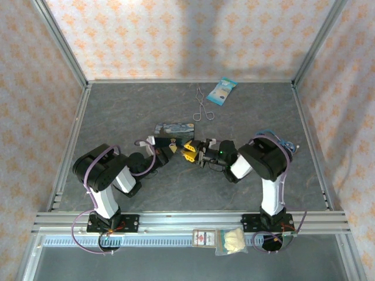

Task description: Unlock a padlock with a key

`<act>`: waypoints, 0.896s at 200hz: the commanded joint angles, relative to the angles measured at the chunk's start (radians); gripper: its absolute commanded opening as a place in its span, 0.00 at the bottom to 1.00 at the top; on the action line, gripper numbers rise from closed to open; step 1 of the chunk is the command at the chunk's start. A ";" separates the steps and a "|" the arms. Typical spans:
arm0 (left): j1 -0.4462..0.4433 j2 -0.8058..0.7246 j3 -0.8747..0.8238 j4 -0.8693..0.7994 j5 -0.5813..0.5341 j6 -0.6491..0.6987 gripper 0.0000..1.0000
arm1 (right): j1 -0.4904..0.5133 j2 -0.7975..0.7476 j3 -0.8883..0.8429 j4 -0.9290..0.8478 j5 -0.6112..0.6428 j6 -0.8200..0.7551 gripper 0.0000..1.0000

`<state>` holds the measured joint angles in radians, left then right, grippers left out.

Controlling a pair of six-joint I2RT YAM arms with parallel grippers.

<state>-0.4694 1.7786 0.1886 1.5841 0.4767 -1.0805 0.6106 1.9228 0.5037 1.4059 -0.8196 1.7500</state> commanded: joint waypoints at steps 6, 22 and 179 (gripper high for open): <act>0.001 -0.021 -0.015 0.116 -0.067 -0.012 0.00 | -0.020 -0.182 0.032 -0.400 0.051 -0.357 0.43; 0.000 -0.029 -0.011 0.071 -0.074 -0.010 0.00 | -0.021 -0.261 0.100 -0.747 0.128 -0.580 0.48; -0.026 -0.076 0.068 -0.426 -0.163 0.067 0.26 | 0.015 -0.411 0.328 -1.375 0.532 -1.273 0.51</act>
<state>-0.4858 1.7142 0.2356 1.1934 0.3397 -1.0317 0.6151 1.5555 0.8024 0.0593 -0.3542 0.5781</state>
